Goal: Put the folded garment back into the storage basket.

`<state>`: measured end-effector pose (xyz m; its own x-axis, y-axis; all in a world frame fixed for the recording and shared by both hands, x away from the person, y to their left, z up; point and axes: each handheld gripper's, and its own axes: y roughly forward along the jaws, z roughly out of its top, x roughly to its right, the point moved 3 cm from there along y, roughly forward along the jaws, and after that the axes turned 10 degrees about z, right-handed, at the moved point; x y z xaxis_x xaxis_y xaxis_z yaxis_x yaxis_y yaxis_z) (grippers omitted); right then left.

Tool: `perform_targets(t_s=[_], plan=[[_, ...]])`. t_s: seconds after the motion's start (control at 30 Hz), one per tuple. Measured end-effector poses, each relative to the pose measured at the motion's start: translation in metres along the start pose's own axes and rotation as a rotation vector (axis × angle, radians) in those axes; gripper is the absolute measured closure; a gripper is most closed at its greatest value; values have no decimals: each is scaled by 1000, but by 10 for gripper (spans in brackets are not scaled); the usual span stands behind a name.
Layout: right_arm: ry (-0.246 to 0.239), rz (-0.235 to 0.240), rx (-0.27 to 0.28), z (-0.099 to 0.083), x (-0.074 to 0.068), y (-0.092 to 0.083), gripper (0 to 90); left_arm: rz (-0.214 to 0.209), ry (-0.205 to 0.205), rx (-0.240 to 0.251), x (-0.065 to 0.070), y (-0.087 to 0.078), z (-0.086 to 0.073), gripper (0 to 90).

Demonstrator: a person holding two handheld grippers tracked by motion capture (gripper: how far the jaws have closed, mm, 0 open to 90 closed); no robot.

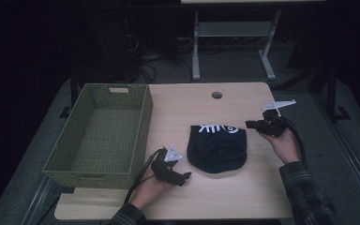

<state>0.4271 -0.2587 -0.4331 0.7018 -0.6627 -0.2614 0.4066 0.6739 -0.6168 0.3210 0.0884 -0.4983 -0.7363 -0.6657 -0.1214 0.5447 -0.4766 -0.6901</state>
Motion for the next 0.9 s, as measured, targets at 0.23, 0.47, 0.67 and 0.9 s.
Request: perform_targets(t_s=[0.23,0.47,0.67,0.9], plan=[[7,5,-23,9,9,19,899,0,-1,0,0,0,0,114],[23,-5,-37,11,21,37,900,0,0,0,0,0,0,114],[59,-1,-76,1,32,52,900,0,0,0,0,0,0,114],[58,-7,-100,-3,35,56,900,0,0,0,0,0,0,114]])
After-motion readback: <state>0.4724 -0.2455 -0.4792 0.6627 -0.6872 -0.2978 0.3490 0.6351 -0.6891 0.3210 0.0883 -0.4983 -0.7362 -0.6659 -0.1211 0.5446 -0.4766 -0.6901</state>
